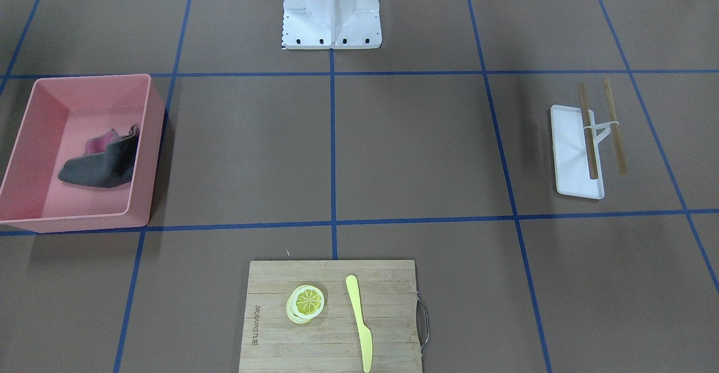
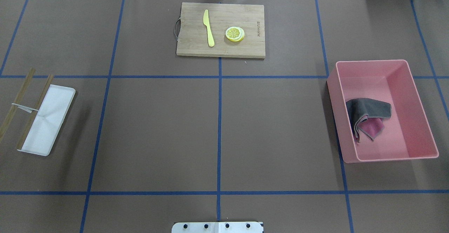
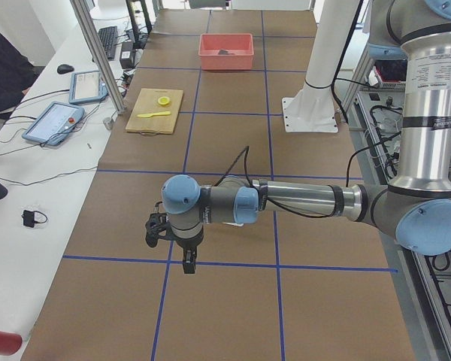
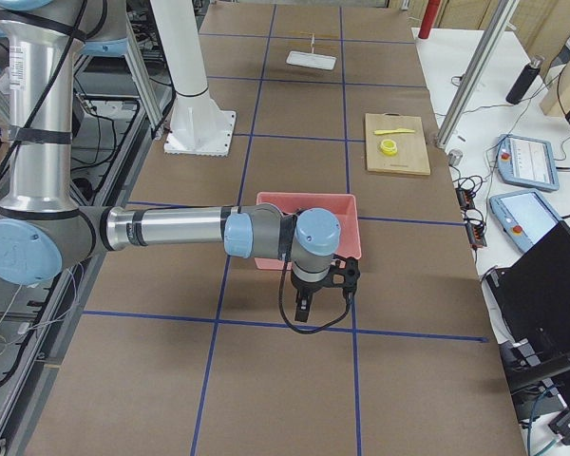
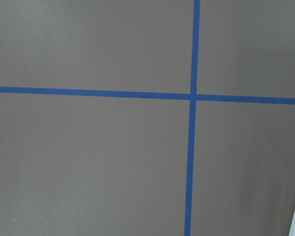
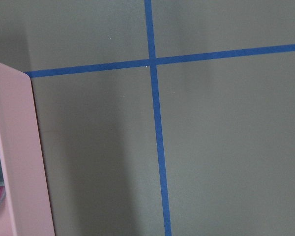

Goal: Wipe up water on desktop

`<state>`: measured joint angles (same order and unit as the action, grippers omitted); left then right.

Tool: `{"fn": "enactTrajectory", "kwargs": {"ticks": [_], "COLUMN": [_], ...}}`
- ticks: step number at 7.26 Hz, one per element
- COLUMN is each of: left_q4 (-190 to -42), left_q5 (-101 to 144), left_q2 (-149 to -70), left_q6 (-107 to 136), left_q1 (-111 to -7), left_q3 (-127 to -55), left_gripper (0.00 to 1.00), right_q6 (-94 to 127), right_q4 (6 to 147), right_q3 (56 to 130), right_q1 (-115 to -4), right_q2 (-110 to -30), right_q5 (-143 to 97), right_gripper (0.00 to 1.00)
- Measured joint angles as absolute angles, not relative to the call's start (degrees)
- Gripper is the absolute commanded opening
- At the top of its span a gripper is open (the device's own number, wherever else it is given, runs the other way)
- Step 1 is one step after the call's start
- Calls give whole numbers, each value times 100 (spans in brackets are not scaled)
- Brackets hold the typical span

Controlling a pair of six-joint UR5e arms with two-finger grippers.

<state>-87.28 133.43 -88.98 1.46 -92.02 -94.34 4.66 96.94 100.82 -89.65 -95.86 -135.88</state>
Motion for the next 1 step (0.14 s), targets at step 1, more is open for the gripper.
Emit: {"fn": "enactTrajectory", "kwargs": {"ticks": [1], "left_q4": [-8728], "left_q5": [13342], "left_q2": [-8898], "left_q6": [148], "left_q1": [-9202], "left_q3": [-9422], "left_gripper": [98], "right_q6": [466], "right_q4": [9694], "right_q3": [10085], "right_q1": [-8965], "right_q2": [-9588], "right_q5": [-13588], "right_gripper": [100]}}
